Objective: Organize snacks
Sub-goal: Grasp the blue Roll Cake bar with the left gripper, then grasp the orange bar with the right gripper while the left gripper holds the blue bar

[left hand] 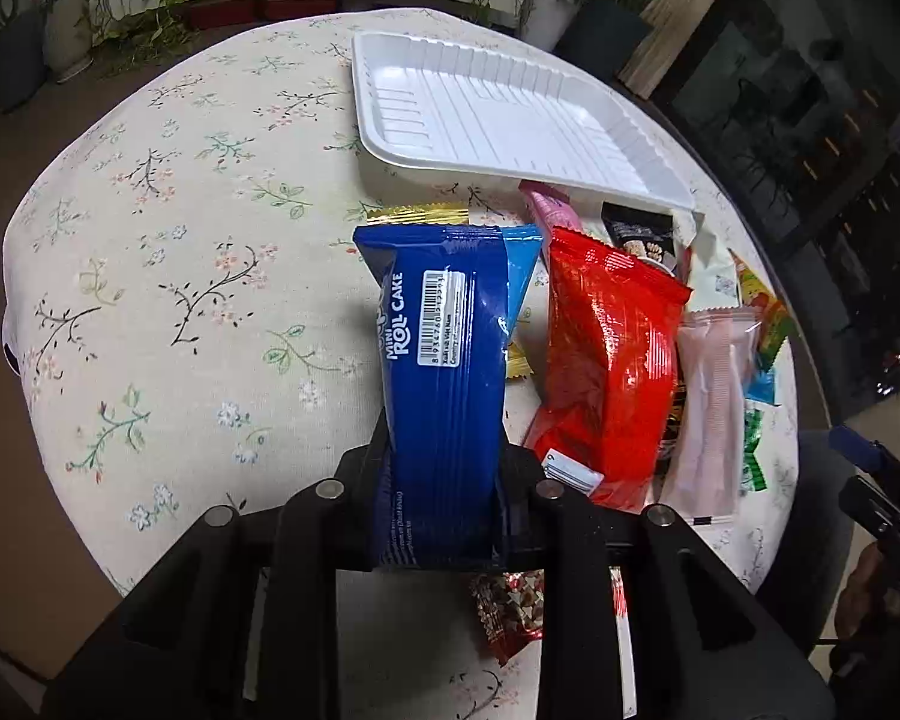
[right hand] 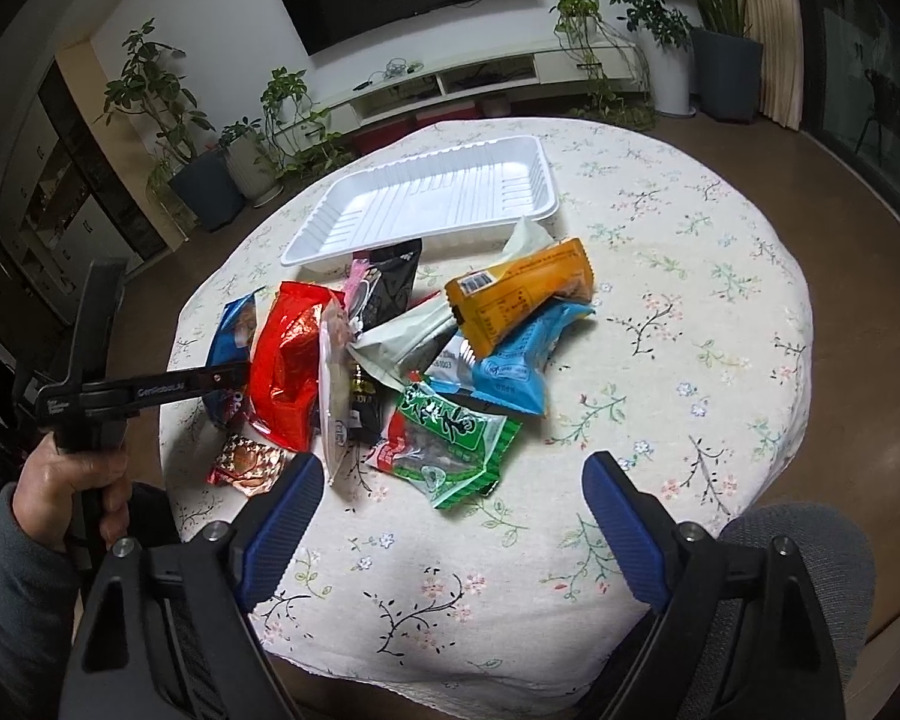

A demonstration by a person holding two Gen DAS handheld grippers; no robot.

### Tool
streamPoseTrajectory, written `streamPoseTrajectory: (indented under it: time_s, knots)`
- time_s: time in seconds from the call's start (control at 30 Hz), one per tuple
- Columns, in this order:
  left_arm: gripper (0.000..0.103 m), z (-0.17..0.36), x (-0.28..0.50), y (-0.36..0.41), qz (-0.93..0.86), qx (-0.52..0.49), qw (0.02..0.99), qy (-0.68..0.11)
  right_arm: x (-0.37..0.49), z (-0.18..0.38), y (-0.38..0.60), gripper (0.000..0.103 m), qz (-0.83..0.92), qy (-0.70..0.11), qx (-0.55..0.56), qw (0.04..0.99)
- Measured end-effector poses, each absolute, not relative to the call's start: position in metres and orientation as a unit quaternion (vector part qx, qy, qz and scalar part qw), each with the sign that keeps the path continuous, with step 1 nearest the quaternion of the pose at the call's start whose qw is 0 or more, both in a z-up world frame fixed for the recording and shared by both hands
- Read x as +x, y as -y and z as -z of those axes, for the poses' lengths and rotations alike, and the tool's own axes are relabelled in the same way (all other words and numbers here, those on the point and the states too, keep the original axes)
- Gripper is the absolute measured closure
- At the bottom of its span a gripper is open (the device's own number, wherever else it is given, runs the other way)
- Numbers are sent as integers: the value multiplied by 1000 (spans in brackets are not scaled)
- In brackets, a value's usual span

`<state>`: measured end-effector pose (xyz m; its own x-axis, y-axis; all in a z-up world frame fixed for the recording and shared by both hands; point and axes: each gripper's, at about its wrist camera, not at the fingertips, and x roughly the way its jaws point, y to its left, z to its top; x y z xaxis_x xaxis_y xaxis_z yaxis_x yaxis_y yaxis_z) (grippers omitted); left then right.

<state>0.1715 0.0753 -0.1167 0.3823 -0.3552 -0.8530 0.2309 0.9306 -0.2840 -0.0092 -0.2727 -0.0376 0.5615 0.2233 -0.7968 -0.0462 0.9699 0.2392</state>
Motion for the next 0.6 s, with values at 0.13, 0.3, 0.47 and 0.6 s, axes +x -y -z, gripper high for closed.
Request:
streamPoseTrajectory:
  time_s: [0.13, 0.3, 0.47, 0.6]
  knots:
    - [80, 112, 162, -83, 182, -80, 833, -516, -1, 40, 275, 14, -72, -464, 94, 878]
    - [80, 105, 147, -90, 189, -101, 836, -505, 26, 44, 305, 14, -69, -468, 181, 862]
    - [80, 105, 140, -98, 190, -119, 836, -500, 62, 59, 340, 19, -74, -469, 301, 827]
    - [80, 107, 136, -99, 193, -125, 835, -500, 88, 83, 358, 34, -85, -486, 390, 777]
